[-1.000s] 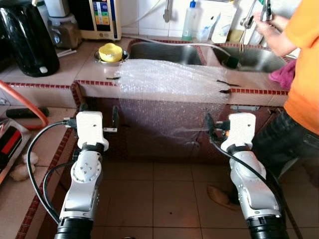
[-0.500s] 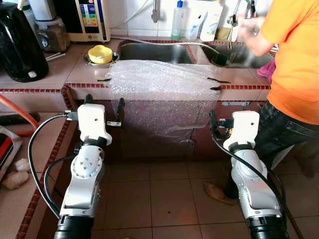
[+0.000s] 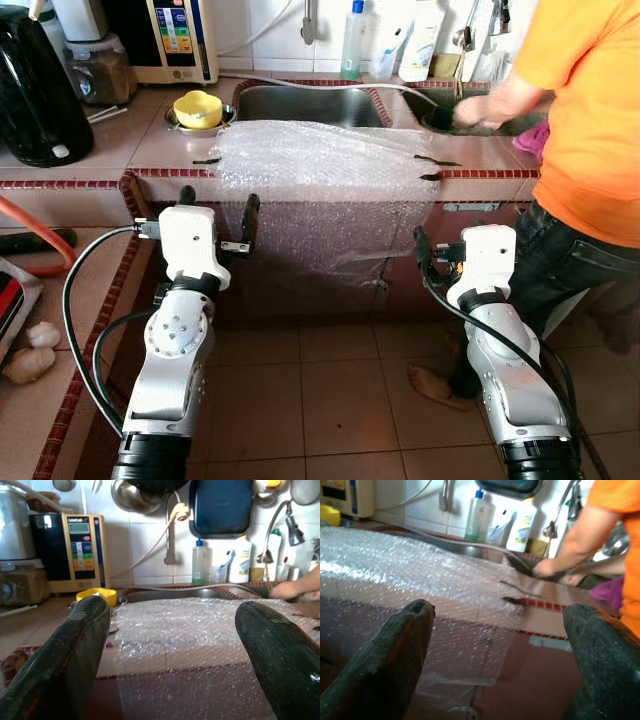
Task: Kitchen organization
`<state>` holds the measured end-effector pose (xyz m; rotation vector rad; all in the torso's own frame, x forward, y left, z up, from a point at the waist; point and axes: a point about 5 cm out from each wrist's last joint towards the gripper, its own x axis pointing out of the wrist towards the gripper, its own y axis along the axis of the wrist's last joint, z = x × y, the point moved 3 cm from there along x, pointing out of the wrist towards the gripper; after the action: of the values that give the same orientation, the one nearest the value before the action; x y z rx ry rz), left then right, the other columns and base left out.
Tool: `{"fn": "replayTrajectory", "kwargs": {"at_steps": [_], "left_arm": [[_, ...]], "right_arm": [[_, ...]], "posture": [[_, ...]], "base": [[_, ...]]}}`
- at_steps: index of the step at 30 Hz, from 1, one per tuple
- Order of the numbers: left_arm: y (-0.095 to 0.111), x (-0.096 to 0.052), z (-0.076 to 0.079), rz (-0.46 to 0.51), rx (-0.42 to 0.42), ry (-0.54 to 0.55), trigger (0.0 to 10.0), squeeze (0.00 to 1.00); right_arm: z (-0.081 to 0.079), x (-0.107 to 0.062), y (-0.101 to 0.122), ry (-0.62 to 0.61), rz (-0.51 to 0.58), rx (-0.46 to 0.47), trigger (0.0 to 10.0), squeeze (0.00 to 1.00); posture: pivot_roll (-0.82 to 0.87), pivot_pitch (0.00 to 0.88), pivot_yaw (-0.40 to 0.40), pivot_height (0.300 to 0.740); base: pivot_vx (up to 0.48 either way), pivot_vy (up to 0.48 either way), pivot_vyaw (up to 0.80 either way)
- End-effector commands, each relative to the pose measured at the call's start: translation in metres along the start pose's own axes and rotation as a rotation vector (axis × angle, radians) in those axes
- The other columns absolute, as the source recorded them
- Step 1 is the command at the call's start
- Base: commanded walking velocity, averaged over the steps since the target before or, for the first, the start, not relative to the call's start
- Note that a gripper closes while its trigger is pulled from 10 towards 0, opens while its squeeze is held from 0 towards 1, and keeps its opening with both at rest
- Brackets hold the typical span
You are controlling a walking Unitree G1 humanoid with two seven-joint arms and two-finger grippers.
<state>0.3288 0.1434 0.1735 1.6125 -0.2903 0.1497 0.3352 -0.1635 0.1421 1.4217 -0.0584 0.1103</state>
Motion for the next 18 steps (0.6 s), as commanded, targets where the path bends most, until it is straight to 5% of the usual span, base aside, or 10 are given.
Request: {"fn": "replayTrajectory", "kwargs": {"at_steps": [1,18], "left_arm": [[0.006,0.002,0.003,0.016,-0.002,-0.019,10.0,0.0],[0.007,0.005,0.003,0.009,-0.003,0.003,10.0,0.0]], "right_arm": [[0.001,0.001,0.009,0.006,0.04,-0.006,10.0,0.0],[-0.014,-0.003,0.012,0.072,0.07,0.004,10.0,0.0]], "posture": [[0.04,0.0,-0.009,0.74],[0.04,0.0,-0.005,0.74]], "base": [[0.382,0.0,0.0],[0.37,0.0,0.0]]}}
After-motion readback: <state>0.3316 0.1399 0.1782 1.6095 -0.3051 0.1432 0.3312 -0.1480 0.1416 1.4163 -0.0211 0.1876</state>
